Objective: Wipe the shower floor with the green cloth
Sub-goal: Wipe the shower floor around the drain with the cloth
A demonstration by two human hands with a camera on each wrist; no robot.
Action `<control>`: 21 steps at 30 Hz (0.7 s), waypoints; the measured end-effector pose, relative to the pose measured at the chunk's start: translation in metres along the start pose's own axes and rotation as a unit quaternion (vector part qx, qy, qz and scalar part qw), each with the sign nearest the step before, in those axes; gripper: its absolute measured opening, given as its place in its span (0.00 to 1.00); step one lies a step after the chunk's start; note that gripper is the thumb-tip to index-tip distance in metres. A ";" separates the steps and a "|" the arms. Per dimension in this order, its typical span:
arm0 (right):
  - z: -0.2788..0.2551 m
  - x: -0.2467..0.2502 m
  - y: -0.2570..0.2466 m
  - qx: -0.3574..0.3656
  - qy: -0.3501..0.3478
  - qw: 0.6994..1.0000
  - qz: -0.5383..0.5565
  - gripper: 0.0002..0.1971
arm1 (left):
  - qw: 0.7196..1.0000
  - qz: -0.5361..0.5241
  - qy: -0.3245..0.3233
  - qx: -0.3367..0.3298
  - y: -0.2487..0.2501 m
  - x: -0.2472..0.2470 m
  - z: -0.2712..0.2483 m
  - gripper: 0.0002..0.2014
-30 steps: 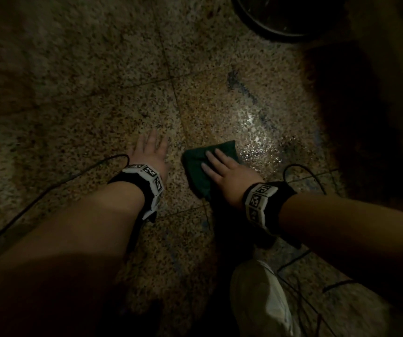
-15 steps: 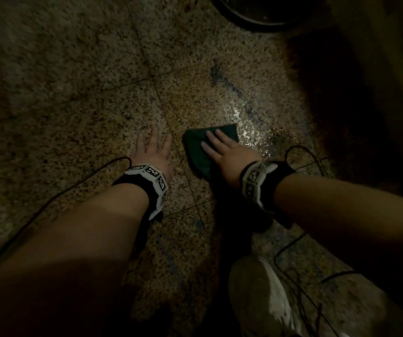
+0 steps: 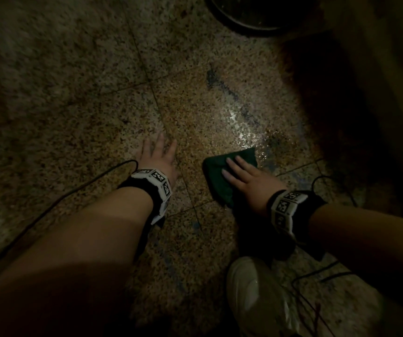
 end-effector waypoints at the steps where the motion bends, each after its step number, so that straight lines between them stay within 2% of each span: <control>1: 0.000 0.002 0.001 0.001 0.002 1.000 -0.001 0.33 | 1.000 -0.003 -0.005 0.004 0.001 0.000 0.001 0.37; 6: 0.022 0.026 0.013 -0.020 0.017 1.000 0.006 0.35 | 1.000 0.013 -0.022 0.017 0.003 -0.004 0.003 0.48; 12: 0.036 0.052 0.023 -0.056 0.014 0.998 0.035 0.36 | 0.999 0.020 -0.024 0.030 0.004 -0.004 0.006 0.51; 17: 0.019 0.024 0.029 -0.060 0.003 0.998 0.028 0.36 | 0.998 0.052 -0.007 0.023 0.005 -0.001 0.007 0.49; 21: 0.000 -0.003 0.040 -0.077 -0.012 0.996 0.034 0.36 | 0.999 0.038 0.018 0.002 0.013 0.006 0.009 0.45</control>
Point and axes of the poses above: each hand's wrist, its own z-axis towards the middle knuckle, its own x-axis out of the back of the hand, y = z × x, the point moved 10 cm from there along z, towards the middle knuckle, and after that the axes turned 11 degrees about -x, right-handed, at the moved point
